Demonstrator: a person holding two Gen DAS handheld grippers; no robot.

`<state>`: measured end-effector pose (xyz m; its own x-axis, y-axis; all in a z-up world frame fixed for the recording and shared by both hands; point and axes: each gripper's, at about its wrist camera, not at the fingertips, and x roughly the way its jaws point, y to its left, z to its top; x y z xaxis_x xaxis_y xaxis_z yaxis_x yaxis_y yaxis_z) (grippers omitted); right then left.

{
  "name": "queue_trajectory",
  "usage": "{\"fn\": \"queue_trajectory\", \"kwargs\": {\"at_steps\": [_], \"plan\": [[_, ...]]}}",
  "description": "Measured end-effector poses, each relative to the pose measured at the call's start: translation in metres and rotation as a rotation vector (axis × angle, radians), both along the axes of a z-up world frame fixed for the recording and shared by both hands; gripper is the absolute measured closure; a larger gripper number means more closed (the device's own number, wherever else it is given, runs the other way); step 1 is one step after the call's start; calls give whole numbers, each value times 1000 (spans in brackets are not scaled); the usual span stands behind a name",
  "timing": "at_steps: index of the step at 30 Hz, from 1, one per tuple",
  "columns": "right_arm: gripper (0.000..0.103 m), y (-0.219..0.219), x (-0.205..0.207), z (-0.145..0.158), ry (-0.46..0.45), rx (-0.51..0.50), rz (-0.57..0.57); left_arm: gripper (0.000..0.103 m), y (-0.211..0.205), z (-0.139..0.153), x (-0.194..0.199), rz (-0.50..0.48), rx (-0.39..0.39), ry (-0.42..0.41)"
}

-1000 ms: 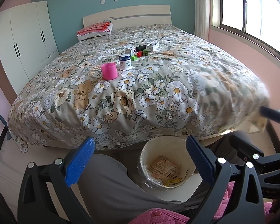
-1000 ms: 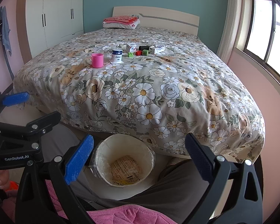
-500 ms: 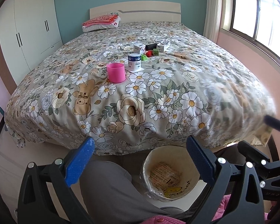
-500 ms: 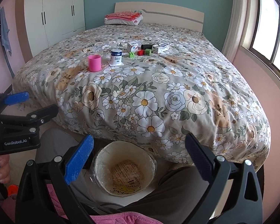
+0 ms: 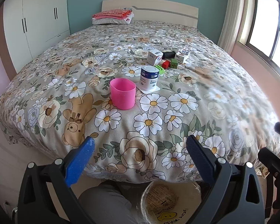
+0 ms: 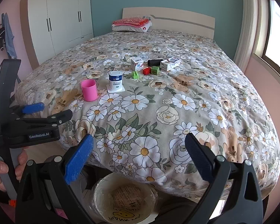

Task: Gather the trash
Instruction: 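Grasp the pink cup with the left tool while the right tool grasps the white-lidded tub, then carry the pink cup and white-lidded tub in both tools toward the trash bin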

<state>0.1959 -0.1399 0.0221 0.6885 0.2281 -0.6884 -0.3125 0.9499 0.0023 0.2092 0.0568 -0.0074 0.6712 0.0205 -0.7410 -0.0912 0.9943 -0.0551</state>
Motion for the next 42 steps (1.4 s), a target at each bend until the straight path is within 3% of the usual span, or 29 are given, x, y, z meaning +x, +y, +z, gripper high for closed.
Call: {"fn": "queue_trajectory", "kwargs": {"at_steps": [8,12,18,26,31,32,34,36,38,42], "plan": [[7,20,93,-12,-9,65,116,3,18,-26,69,95,-24,9],[7,37,145,-25,33,89,172,3,26,-42,95,116,-53,7],[7,73,209,-50,56,54,252,3,38,-66,125,142,-76,24],[7,111,269,-84,147,79,348,4,50,-82,149,166,-85,38],[7,131,294,-99,200,115,372,22,54,-87,162,168,-93,45],[8,136,296,-101,205,113,379,28,55,-87,164,169,-91,47],[24,143,299,-105,212,118,387,36,56,-90,167,169,-89,52],[47,150,303,-112,255,114,398,43,59,-91,168,171,-91,55],[54,151,306,-120,293,122,395,44,62,-91,167,169,-109,47],[55,147,301,-121,283,129,387,44,61,-88,164,154,-104,35]]}}
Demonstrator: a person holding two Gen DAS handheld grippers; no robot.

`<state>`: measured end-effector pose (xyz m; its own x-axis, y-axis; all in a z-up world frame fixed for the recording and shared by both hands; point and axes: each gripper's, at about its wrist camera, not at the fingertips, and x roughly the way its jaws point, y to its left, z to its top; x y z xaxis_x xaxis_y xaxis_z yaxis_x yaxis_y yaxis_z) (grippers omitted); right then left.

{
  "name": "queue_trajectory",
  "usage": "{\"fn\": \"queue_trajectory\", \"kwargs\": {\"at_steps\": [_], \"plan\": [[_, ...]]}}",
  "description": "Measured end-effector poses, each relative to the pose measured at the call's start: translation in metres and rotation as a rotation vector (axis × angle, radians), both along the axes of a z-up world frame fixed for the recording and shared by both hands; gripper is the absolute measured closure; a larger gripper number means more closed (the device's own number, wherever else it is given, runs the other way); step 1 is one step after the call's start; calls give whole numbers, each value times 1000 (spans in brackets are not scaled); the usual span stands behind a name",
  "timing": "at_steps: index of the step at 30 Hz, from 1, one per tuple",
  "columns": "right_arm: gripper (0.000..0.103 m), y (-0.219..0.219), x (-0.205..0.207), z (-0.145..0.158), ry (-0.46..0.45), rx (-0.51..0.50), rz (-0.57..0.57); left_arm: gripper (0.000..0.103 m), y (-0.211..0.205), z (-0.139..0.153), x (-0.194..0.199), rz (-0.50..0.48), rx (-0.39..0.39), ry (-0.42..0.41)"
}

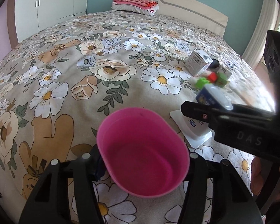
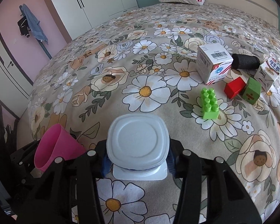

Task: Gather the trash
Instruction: 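Carry the pink cup and white-lidded tub in both tools toward the trash bin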

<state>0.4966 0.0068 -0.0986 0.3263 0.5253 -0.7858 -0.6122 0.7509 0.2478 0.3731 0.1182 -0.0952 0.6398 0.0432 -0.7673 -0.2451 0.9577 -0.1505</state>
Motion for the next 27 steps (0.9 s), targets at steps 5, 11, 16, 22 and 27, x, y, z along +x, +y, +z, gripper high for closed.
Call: {"fn": "queue_trajectory", "kwargs": {"at_steps": [5,11,16,22,27], "plan": [[55,-10,-7,17,-11,10,-22,44,-4,18,-7,-22,28,-31],[55,-30,-27,66,-84,24,-53,44,-16,68,-18,-81,96,-111],[55,-56,-54,119,-159,29,-87,44,-31,118,-36,-119,166,-198],[55,-93,-105,186,-277,28,-137,44,-55,175,-71,-169,225,-287],[55,-131,-156,234,-359,33,-182,44,-74,220,-112,-221,247,-361]]}}
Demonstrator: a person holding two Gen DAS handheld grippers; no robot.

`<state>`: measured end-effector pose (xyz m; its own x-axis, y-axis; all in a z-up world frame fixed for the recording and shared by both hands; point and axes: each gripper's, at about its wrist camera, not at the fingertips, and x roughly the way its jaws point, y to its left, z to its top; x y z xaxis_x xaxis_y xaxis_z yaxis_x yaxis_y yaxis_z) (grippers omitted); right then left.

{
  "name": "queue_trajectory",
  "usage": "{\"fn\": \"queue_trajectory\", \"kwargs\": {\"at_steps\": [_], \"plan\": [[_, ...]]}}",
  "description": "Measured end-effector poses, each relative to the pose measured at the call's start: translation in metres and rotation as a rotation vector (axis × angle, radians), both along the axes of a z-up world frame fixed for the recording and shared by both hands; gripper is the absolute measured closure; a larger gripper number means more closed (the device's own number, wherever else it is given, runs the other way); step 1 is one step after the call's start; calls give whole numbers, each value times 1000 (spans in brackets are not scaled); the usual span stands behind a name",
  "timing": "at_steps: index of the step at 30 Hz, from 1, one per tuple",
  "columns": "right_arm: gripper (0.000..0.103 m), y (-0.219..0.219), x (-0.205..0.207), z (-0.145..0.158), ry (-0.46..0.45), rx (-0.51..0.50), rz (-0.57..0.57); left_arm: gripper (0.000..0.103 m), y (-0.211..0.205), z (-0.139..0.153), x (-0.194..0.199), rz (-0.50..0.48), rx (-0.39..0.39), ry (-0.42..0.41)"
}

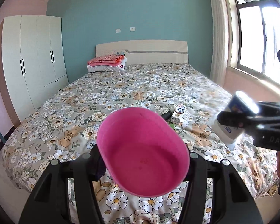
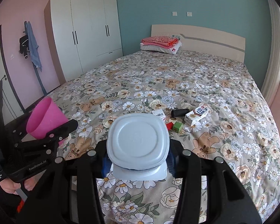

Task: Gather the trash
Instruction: 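Carry the pink cup and white-lidded tub in both tools toward the trash bin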

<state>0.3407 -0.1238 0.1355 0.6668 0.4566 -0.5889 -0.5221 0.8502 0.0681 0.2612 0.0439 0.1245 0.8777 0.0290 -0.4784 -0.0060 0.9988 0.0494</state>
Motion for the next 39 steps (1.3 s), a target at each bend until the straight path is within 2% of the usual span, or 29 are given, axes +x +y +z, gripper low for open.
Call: {"fn": "queue_trajectory", "kwargs": {"at_steps": [8,11,16,21,27,30,33,39], "plan": [[55,-55,-91,46,-98,-9,-59,44,-22,40,-72,-81,17,-60],[55,-72,-127,52,-120,-15,-69,44,-30,44,-97,-113,43,-60],[55,-90,-181,50,-139,-45,-61,44,-36,37,-133,-183,67,-13],[55,-95,-226,32,-116,-68,-33,44,-33,22,-162,-235,65,44],[55,-95,-263,-1,-51,-88,1,44,-21,-8,-181,-298,15,159],[55,-88,-272,-23,-11,-112,15,44,-16,-26,-190,-319,7,205],[55,-82,-280,-47,40,-127,28,44,-10,-46,-194,-346,-41,271],[55,-70,-282,-101,169,-146,59,44,-8,-96,-196,-389,-75,397]]}}
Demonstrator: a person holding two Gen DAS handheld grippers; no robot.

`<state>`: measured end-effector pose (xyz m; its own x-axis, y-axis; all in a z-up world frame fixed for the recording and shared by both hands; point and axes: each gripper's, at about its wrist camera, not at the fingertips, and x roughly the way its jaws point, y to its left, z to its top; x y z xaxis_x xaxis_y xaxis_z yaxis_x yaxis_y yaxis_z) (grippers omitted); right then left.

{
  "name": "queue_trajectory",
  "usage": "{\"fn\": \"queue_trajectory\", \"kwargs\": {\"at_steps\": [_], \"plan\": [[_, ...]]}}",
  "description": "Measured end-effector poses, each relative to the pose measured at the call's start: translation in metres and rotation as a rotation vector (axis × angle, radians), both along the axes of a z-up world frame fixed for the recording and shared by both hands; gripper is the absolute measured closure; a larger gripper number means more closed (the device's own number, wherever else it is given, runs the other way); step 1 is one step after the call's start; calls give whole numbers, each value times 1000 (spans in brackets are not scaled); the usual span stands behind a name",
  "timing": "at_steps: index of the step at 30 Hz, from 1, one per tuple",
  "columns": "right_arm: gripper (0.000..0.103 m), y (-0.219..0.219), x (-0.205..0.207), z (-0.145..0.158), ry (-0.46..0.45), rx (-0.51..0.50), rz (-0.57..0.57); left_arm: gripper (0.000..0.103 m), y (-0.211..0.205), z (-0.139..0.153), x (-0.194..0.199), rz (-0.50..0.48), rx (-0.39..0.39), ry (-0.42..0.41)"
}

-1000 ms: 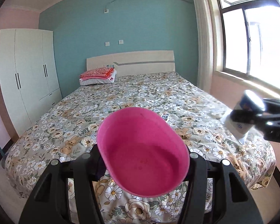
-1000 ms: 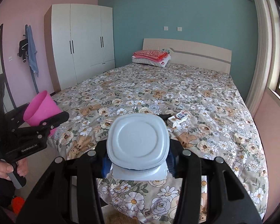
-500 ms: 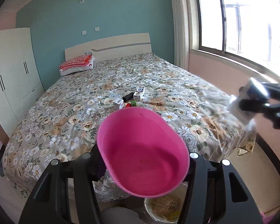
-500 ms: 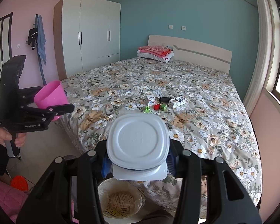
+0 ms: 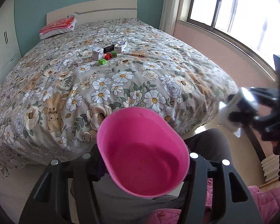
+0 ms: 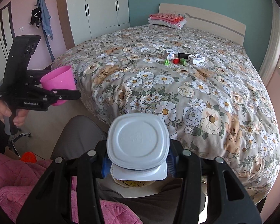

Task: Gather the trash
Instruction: 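Carry the pink cup and white-lidded tub in both tools toward the trash bin, then open both tools over the bin, dropping the pink cup and tub inside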

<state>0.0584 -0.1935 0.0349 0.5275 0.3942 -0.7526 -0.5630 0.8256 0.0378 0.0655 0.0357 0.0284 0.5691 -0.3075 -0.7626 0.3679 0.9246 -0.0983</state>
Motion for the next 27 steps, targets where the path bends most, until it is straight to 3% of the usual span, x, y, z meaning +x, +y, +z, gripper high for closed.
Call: {"fn": "queue_trajectory", "kwargs": {"at_steps": [12,27], "plan": [[55,6,21,-107,281,12,-41,44,-13,-114,24,-32,29,280],[55,22,62,-237,554,-20,-87,44,-48,-235,60,-44,45,508]]}}
